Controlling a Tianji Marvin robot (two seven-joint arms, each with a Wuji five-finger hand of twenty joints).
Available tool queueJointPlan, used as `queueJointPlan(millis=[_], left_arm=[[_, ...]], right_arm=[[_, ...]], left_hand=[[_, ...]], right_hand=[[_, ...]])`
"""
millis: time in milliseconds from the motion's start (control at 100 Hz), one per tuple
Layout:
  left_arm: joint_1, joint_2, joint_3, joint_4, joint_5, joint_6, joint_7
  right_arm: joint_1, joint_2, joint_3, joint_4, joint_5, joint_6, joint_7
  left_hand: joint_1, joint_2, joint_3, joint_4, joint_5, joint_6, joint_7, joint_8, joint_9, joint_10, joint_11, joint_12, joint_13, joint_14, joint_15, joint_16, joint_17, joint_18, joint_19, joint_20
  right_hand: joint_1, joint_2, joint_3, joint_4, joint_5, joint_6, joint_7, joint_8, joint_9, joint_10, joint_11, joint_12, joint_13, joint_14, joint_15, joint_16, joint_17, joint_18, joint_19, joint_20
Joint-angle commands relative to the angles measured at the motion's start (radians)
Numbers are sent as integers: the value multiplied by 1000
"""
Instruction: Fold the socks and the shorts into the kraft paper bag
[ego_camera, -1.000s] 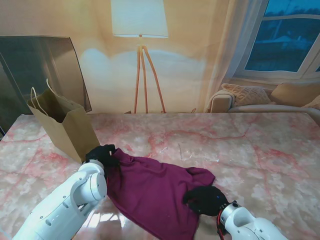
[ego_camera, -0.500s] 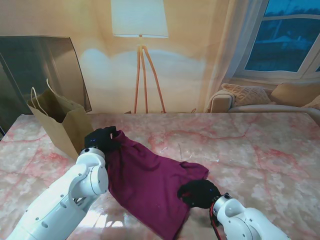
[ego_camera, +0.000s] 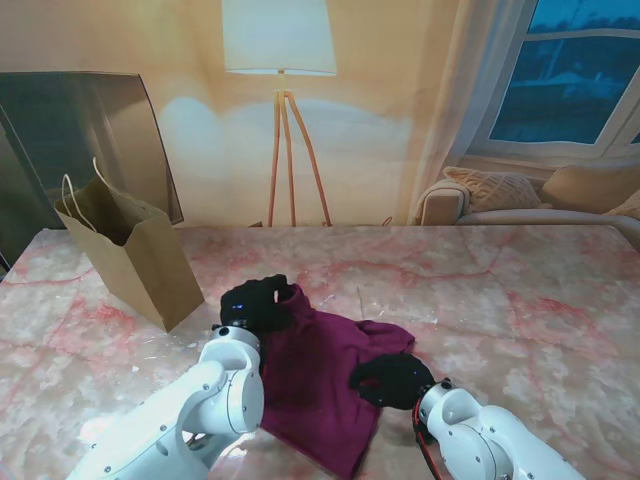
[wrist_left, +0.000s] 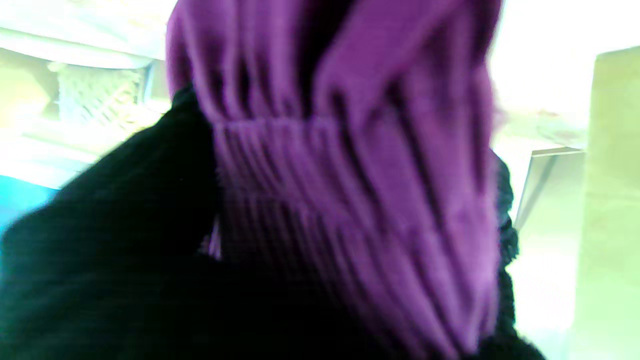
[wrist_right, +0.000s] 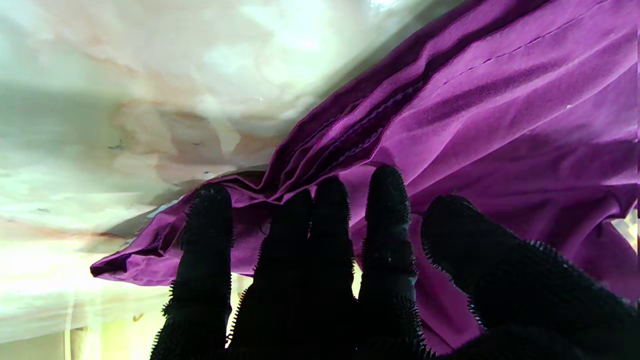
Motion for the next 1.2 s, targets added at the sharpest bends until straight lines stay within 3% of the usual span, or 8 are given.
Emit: queueJointPlan(millis=[0, 210, 510, 660, 840, 1190], left_arm=[[-8, -26, 27, -2, -8, 7, 10], [-40, -63, 109, 28, -50, 46, 54], [-72, -91, 203, 60, -64, 97, 49], [-72, -108, 203, 82, -88, 107, 78], [-72, -116, 201, 83, -101, 116, 87], [-78, -130, 222, 88, -114, 112, 98]], right_arm=[[-32, 2, -17, 47, -7, 7, 28], [-33, 1, -17, 52, -7, -2, 19], [-51, -2, -1, 36, -1, -11, 9], [-91, -14, 38, 14, 12, -39, -65], [-156, -22, 99, -56, 8, -61, -103], [-317, -41, 243, -191, -37, -26, -195]], left_hand=[[13, 17, 122, 67, 61, -53, 77, 4, 59, -29, 81, 10, 46, -53, 45, -8, 15, -1, 52, 7], [9, -2, 121, 54, 87, -40, 68, -28, 82, -28, 65, -53, 77, -39, 40, -63, 61, -15, 86, -26], [0, -15, 106, 40, 111, -40, 63, -75, 122, -45, -12, -125, 123, -44, 0, -115, 147, -56, 114, -90], [3, -11, 107, 39, 110, -39, 67, -78, 120, -43, -16, -133, 122, -39, -8, -125, 144, -54, 112, -97], [5, -11, 106, 39, 109, -35, 70, -79, 119, -41, -16, -138, 122, -36, -13, -132, 140, -51, 109, -103], [1, -8, 104, 38, 108, -37, 71, -80, 116, -44, -15, -144, 121, -38, -15, -137, 140, -50, 110, -108]], right_hand=[[-24, 27, -11, 65, -12, -19, -20, 11, -19, 45, -12, -17, 15, 139, -4, -3, -8, 9, -75, -22], [-32, 26, -17, 66, -18, -21, -23, 12, -22, 44, -13, -17, 12, 140, -6, -4, -8, 10, -77, -21], [-46, 22, -27, 65, -39, -19, -30, 11, -36, 43, -17, -18, 8, 136, -7, -4, -8, 9, -78, -19], [-75, -18, -46, 56, -72, -3, -45, 7, -45, 43, -19, -19, 11, 137, -6, -3, -3, 9, -77, -18], [-94, -48, -62, 46, -92, 10, -56, 2, -48, 44, -18, -19, 15, 138, -5, -3, 4, -1, -75, -18], [-98, -53, -79, 41, -82, 21, -67, -8, -35, 51, -22, -22, 19, 140, -9, -6, -3, -6, -98, -33]])
